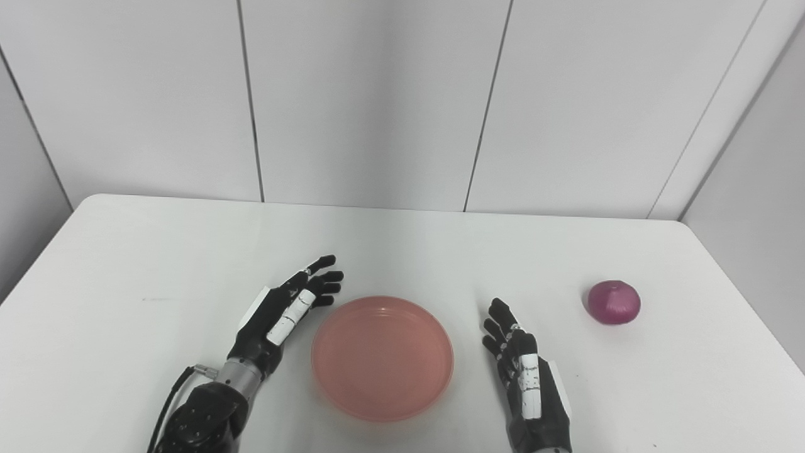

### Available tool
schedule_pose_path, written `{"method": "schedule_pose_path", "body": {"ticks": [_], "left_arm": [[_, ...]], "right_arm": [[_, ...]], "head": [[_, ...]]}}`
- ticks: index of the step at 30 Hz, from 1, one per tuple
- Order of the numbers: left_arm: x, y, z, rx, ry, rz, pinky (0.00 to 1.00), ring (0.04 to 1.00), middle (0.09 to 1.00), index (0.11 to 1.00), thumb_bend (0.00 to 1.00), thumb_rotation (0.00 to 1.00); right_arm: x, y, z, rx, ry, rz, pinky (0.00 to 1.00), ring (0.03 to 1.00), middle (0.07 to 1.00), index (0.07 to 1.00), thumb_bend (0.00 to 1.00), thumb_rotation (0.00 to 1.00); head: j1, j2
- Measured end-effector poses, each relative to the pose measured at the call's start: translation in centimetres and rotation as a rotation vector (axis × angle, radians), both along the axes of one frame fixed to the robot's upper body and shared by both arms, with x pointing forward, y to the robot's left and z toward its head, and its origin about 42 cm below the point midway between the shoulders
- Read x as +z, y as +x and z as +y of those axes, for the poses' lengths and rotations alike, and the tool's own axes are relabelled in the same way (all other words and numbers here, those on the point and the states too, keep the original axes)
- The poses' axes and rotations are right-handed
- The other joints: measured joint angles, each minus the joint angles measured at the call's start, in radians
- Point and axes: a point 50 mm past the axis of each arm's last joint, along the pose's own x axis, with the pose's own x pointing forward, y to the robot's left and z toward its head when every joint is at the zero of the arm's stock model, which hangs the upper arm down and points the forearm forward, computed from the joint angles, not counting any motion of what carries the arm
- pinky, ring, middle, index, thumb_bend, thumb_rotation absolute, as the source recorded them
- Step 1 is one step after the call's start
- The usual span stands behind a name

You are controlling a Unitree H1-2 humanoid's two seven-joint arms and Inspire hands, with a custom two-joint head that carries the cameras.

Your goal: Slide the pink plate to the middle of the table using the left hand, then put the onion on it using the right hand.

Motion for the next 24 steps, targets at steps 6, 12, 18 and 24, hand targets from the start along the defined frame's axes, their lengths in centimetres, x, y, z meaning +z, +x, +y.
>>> {"method": "schedule_pose_path", "body": {"ticks": [6,12,18,24], "left_arm": [[-0.1,0.3,0.1,-0.015,0.007,0.003,0.81,0.822,0.831,0.861,0.82,0.88],[-0.2,0.5,0.1,-0.025,0.011,-0.002,0.82,0.837,0.84,0.87,0.82,0.89],[-0.3,0.8,0.4,-0.029,0.014,0.004,0.84,0.843,0.843,0.875,0.81,0.88],[-0.3,1.0,0.8,-0.03,0.012,-0.001,0.84,0.848,0.844,0.883,0.78,0.88]], "right_arm": [[2.4,0.1,-1.9,-0.067,-0.111,-0.034,0.9,0.912,0.916,0.914,0.88,0.99],[6.5,1.9,-5.2,-0.11,-0.32,-0.148,0.89,0.931,0.931,0.929,0.79,0.96],[9.9,3.0,-7.7,-0.174,-0.474,-0.239,0.84,0.894,0.907,0.905,0.86,0.97],[11.8,4.3,-11.4,-0.263,-0.657,-0.265,0.84,0.896,0.917,0.903,0.91,1.0]], "head": [[-0.061,-0.024],[-0.086,-0.04],[-0.095,-0.046],[-0.129,-0.058]]}}
